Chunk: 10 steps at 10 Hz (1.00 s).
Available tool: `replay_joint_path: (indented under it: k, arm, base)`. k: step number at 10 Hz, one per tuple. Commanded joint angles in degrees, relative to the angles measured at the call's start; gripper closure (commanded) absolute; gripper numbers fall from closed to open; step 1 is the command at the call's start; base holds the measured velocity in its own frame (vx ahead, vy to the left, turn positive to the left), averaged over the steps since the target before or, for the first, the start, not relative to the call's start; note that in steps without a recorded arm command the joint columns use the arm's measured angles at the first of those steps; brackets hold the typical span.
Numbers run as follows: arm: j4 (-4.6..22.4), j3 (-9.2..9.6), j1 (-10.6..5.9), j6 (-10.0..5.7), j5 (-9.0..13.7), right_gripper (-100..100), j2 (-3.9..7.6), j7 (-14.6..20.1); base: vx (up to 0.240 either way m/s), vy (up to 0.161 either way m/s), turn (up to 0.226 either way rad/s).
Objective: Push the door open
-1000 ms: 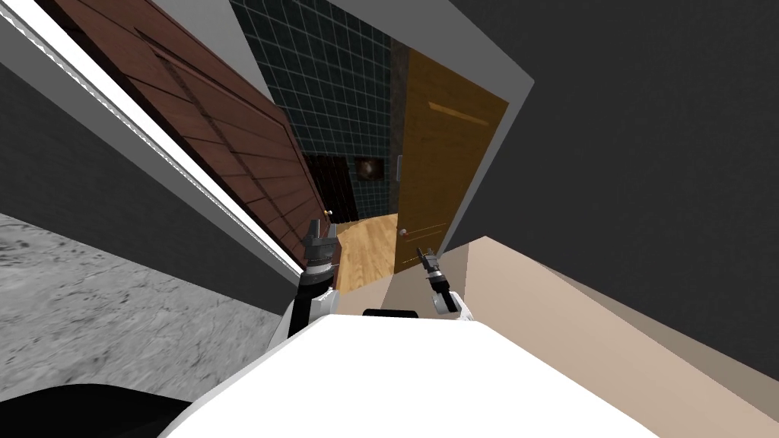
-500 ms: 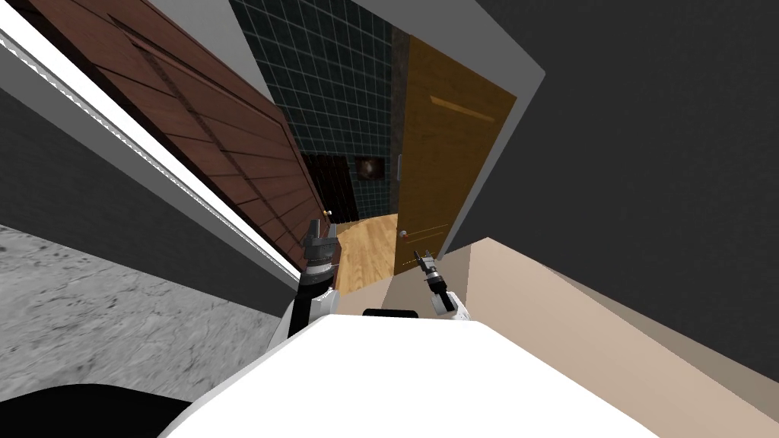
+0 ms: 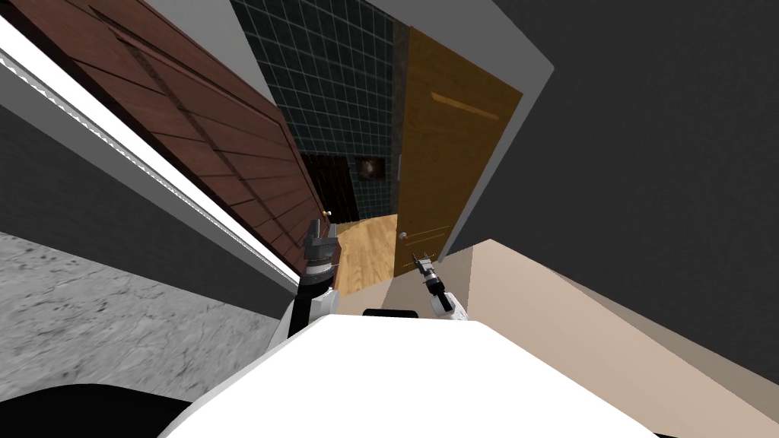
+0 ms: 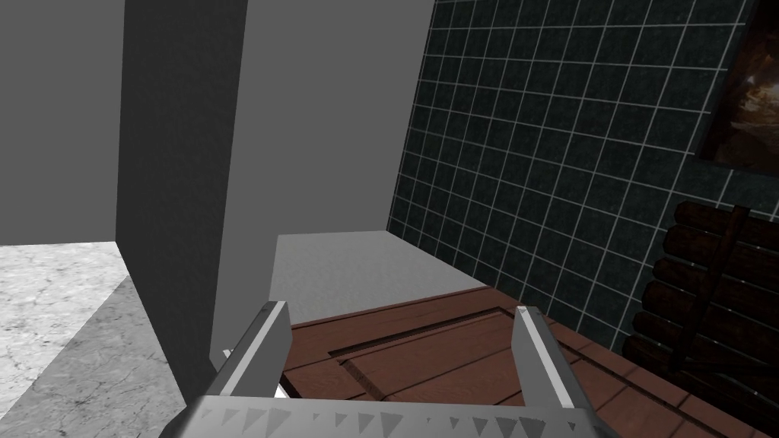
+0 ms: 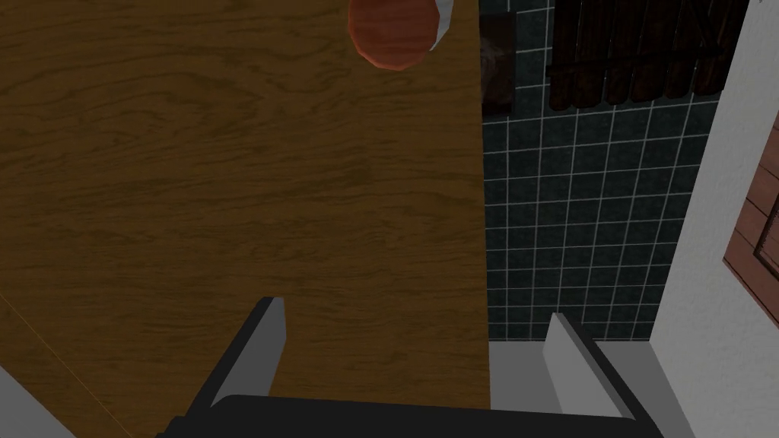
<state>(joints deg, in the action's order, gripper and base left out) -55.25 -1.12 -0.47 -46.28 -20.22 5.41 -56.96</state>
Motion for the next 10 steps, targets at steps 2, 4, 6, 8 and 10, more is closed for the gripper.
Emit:
replay_joint_path:
  k: [2, 4, 6, 8, 10]
  arm:
    - [3.0, 0.03, -0.99, -0.61, -0.9, -100, 0.12, -2.1]
    - [6.4, 0.0, -2.49, -1.4, -1.9, -100, 0.14, -4.5]
    - [8.5, -0.02, -3.09, -1.71, -2.3, -100, 0.13, -5.4]
    - [11.6, -0.04, -4.29, -2.34, -3.1, -100, 0.11, -7.4]
    - [14.9, -0.08, -5.58, -3.01, -4.0, -100, 0.08, -9.4]
  base:
    - [0.078, -0.035, 0.029]
    - [0.051, -0.026, 0.024]
    - [0.042, -0.022, 0.018]
    - [0.06, -0.026, 0.028]
    - [0.066, -0.033, 0.026]
